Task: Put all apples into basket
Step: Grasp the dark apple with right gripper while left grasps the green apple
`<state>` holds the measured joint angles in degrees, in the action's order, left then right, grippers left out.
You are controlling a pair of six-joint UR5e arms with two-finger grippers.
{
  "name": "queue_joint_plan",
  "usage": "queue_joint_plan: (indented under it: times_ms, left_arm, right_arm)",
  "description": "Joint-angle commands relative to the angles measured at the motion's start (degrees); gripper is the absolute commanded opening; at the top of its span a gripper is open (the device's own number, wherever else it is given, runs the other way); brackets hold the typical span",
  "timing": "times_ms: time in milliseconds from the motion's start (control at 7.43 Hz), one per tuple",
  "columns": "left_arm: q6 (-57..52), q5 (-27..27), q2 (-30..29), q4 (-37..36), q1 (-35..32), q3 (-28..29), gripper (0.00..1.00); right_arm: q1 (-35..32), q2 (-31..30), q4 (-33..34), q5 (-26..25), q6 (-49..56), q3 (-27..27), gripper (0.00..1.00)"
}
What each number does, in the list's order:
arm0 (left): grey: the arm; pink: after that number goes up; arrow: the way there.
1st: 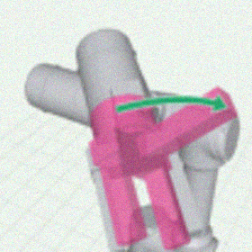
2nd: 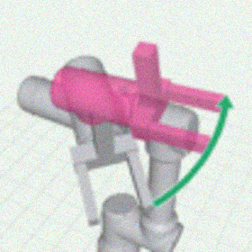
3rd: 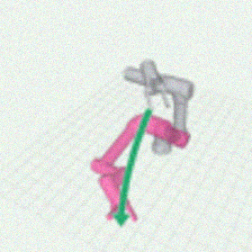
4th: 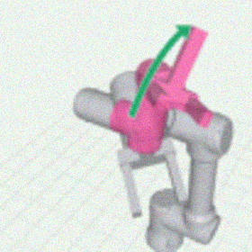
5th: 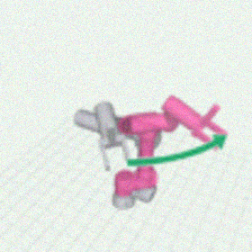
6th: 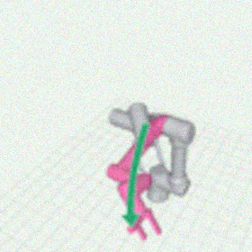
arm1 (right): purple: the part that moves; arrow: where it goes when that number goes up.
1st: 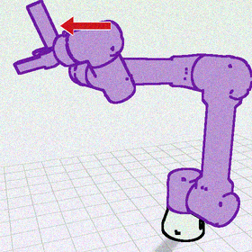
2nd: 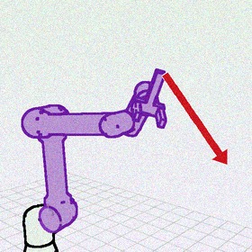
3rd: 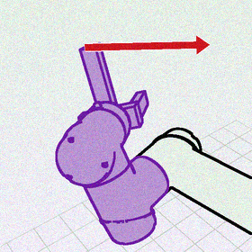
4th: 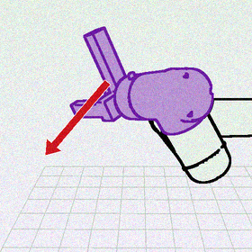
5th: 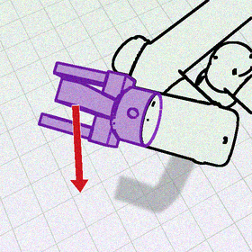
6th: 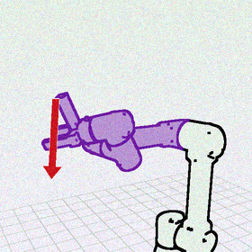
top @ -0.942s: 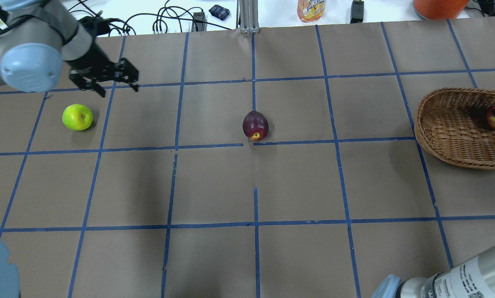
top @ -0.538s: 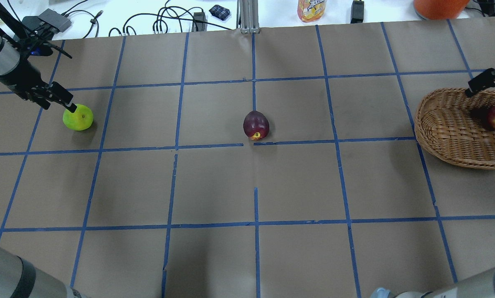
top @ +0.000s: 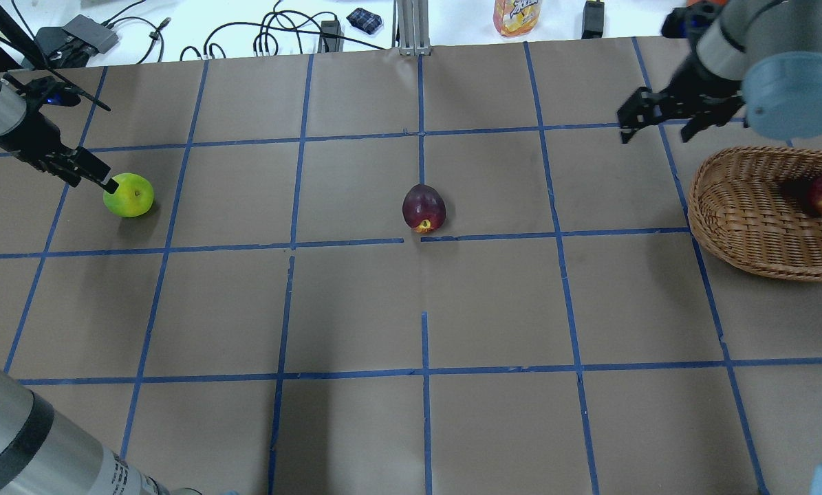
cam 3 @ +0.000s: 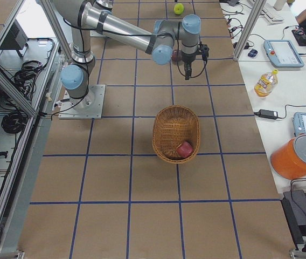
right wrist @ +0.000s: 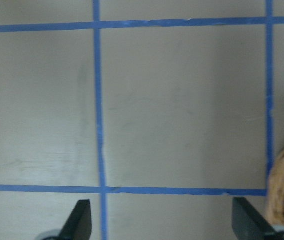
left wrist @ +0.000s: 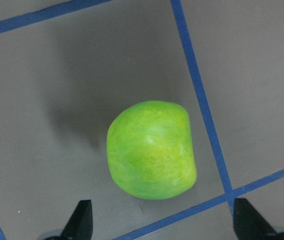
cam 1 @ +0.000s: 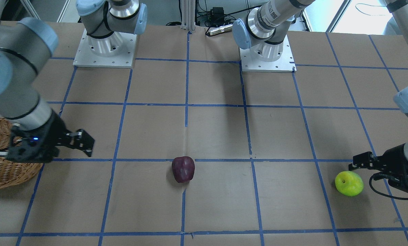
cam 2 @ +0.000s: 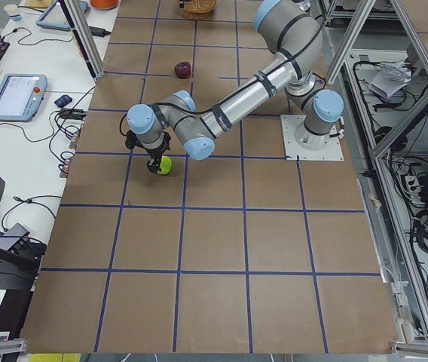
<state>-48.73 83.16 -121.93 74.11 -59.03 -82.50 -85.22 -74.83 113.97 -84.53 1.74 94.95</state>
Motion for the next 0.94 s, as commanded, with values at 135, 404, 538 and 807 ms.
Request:
queue_joint_plan:
  times_ms: [135, 404, 538, 807]
  left_arm:
    - [0.8, -2.2, -2.6, -0.6, 0.1, -0.2, 1.00]
    - [0.9, -2.1, -3.0, -5.2, 0.1, -1.7, 1.00]
    - [1.1, -2.3, -3.2, -5.2, 0.1, -1.7, 0.97]
    - [4.6, -2.4, -3.9, -5.1, 0.1, -1.8, 0.75]
  right_arm:
    - [-15.6, 4.8, 4.6, 0.8, -22.2, -0.7, 1.00]
    - [-19.8, 10.1, 14.5, 1.4, -27.6, -0.8, 1.00]
    - [-20.9, 11.7, 17.1, 1.3, -28.3, -0.9, 1.00]
    - [-21.1, 14.3, 19.9, 1.3, -28.1, -0.7, 1.00]
